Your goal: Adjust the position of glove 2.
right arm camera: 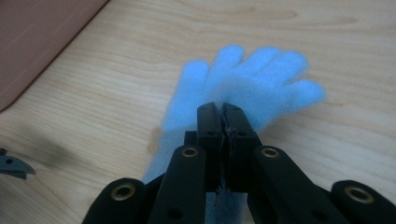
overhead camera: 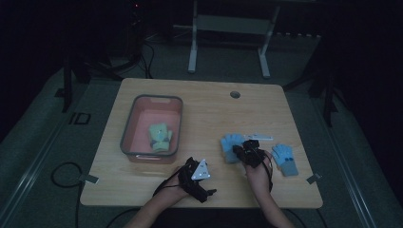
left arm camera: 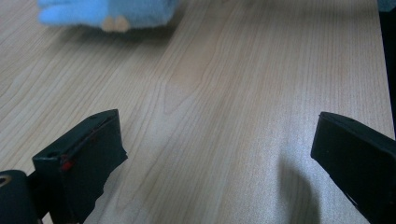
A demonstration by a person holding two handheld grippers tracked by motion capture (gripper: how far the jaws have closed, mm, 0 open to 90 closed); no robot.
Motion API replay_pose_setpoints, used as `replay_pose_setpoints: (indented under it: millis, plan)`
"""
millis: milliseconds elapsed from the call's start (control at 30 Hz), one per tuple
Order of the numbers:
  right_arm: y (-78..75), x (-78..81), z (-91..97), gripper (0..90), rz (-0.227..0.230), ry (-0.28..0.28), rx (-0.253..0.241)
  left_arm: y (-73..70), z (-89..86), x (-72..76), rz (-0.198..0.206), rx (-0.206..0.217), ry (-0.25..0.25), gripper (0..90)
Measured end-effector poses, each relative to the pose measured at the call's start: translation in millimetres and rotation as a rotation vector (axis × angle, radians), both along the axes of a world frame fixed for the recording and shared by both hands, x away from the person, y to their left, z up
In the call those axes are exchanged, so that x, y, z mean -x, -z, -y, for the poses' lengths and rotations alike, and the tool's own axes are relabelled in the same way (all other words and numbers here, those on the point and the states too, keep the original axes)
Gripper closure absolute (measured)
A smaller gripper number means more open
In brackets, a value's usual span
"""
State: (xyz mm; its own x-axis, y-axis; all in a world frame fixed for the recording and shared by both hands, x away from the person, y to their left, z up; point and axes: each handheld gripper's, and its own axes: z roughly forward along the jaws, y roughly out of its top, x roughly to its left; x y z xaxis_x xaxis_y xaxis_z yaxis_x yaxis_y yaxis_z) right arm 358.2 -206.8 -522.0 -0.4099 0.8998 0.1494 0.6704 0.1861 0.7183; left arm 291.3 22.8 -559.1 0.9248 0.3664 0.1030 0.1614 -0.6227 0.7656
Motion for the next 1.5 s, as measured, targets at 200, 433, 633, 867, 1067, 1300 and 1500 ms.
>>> replay_pose_setpoints:
  millis: [200,433,633,867,1067,1300,1500]
  plan:
    - [16.8,-3.7,-0.9,79.6,-0.042,0.015,0.022,0.0,-0.4,-0.3,-0.001,0.0,0.0,2.3]
    - [22.0,-3.3,-2.6,71.4,-0.049,0.002,0.036,-0.3,-0.6,-0.2,-0.001,0.0,0.003,2.4]
    - [2.5,2.3,13.2,67.3,-0.013,-0.026,0.019,-1.1,-1.7,-1.0,-0.007,0.01,-0.001,2.3]
    - [-14.1,3.9,47.0,65.6,0.06,-0.077,0.054,-1.1,-2.6,-1.8,-0.015,0.019,-0.004,2.3]
    - [-21.6,3.3,92.0,65.6,0.1,-0.09,0.045,-0.4,-2.1,-2.2,-0.015,0.018,-0.006,2.3]
    - [-24.5,4.2,146.0,64.4,0.126,-0.077,0.085,-0.4,-2.0,-2.5,-0.016,0.019,-0.009,2.3]
    - [-21.5,5.1,179.4,63.8,0.113,-0.083,0.124,-0.4,-2.0,-2.9,-0.013,0.016,-0.009,2.4]
